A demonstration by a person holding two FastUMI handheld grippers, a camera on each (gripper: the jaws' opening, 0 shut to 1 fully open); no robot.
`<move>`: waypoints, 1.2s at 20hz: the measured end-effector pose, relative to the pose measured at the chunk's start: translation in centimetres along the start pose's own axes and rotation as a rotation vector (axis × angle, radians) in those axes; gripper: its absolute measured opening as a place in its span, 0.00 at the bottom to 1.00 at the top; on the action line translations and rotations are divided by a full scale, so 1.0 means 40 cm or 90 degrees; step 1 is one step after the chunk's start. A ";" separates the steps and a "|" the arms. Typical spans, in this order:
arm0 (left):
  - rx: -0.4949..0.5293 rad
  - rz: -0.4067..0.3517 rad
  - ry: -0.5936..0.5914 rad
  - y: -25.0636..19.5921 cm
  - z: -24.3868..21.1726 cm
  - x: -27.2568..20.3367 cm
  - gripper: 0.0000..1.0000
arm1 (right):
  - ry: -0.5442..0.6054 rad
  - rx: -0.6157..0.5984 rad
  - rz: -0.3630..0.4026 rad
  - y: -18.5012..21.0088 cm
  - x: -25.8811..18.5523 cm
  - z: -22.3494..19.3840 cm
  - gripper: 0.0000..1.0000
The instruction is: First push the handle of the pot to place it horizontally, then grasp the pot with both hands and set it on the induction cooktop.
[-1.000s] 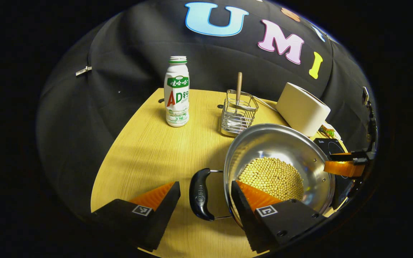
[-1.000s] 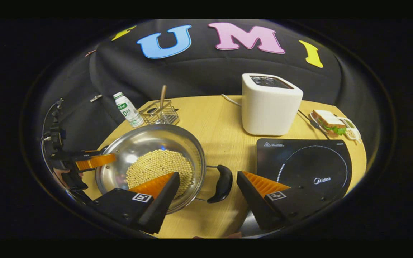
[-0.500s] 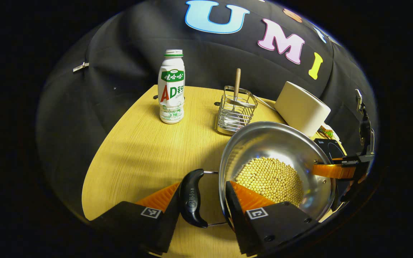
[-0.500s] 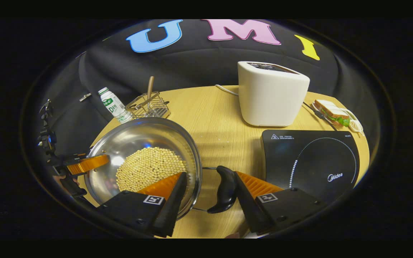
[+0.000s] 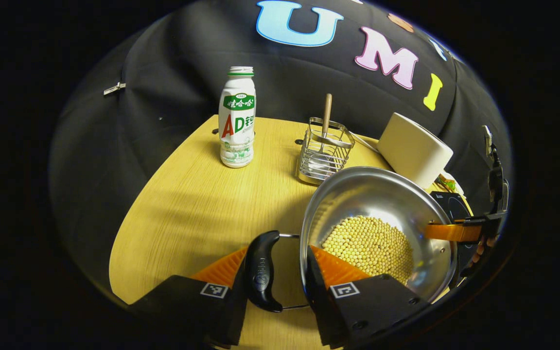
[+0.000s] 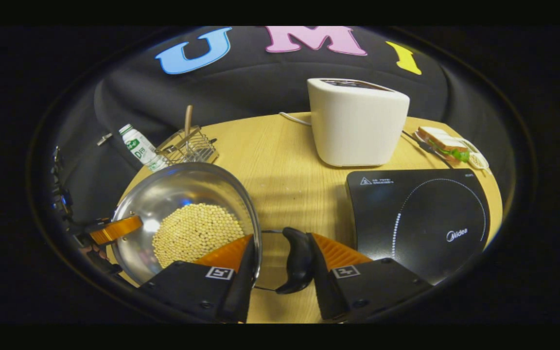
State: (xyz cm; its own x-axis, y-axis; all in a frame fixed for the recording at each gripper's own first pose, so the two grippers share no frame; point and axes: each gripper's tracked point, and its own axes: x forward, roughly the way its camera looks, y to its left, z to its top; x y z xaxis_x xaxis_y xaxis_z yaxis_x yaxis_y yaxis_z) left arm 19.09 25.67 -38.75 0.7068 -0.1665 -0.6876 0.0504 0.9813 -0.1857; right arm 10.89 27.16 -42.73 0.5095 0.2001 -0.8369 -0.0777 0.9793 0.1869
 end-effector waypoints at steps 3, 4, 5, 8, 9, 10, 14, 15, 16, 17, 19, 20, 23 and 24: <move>0.008 0.001 -0.006 -0.010 -0.004 -0.018 0.59 | -0.004 0.007 0.001 -0.006 -0.009 -0.013 0.52; 0.008 0.002 -0.008 -0.016 -0.003 -0.032 0.59 | -0.005 0.009 0.001 -0.006 -0.027 -0.015 0.52; 0.009 0.003 -0.011 -0.017 0.001 -0.040 0.59 | -0.004 0.009 0.003 -0.006 -0.040 -0.012 0.48; 0.006 0.009 -0.007 -0.036 0.015 -0.085 0.58 | 0.000 0.010 0.011 -0.007 -0.086 0.009 0.51; 0.006 0.011 -0.005 -0.048 0.020 -0.104 0.58 | 0.002 0.008 0.012 -0.012 -0.104 0.017 0.51; 0.004 0.012 -0.003 -0.061 0.026 -0.123 0.58 | 0.003 0.007 0.013 -0.019 -0.123 0.023 0.51; 0.011 0.012 -0.001 -0.139 0.051 -0.184 0.58 | 0.004 0.006 0.014 -0.076 -0.208 0.045 0.51; 0.012 0.010 0.001 -0.163 0.053 -0.196 0.58 | 0.007 0.007 0.015 -0.094 -0.227 0.048 0.51; 0.010 0.009 0.003 -0.188 0.056 -0.206 0.58 | 0.009 0.007 0.015 -0.115 -0.245 0.052 0.51; 0.011 0.007 0.006 -0.218 0.055 -0.216 0.58 | 0.006 0.001 0.013 -0.139 -0.263 0.061 0.51; 0.010 0.001 0.011 -0.279 0.058 -0.225 0.58 | 0.002 -0.006 0.005 -0.192 -0.296 0.076 0.51; 0.005 -0.005 0.011 -0.309 0.062 -0.225 0.58 | -0.002 -0.005 0.002 -0.219 -0.310 0.085 0.51; 0.007 -0.018 0.008 -0.403 0.074 -0.227 0.58 | -0.010 -0.003 -0.008 -0.305 -0.345 0.105 0.51; 0.010 -0.022 0.012 -0.434 0.074 -0.225 0.57 | -0.007 -0.002 -0.011 -0.334 -0.353 0.107 0.51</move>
State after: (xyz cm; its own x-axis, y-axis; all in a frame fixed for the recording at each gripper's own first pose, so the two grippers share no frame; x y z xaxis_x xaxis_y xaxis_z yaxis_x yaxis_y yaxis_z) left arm 13.92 10.41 -27.27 0.6914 -0.2015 -0.6938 0.0857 0.9764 -0.1981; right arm 8.40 11.12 -31.22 0.5203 0.1821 -0.8344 -0.0706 0.9828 0.1705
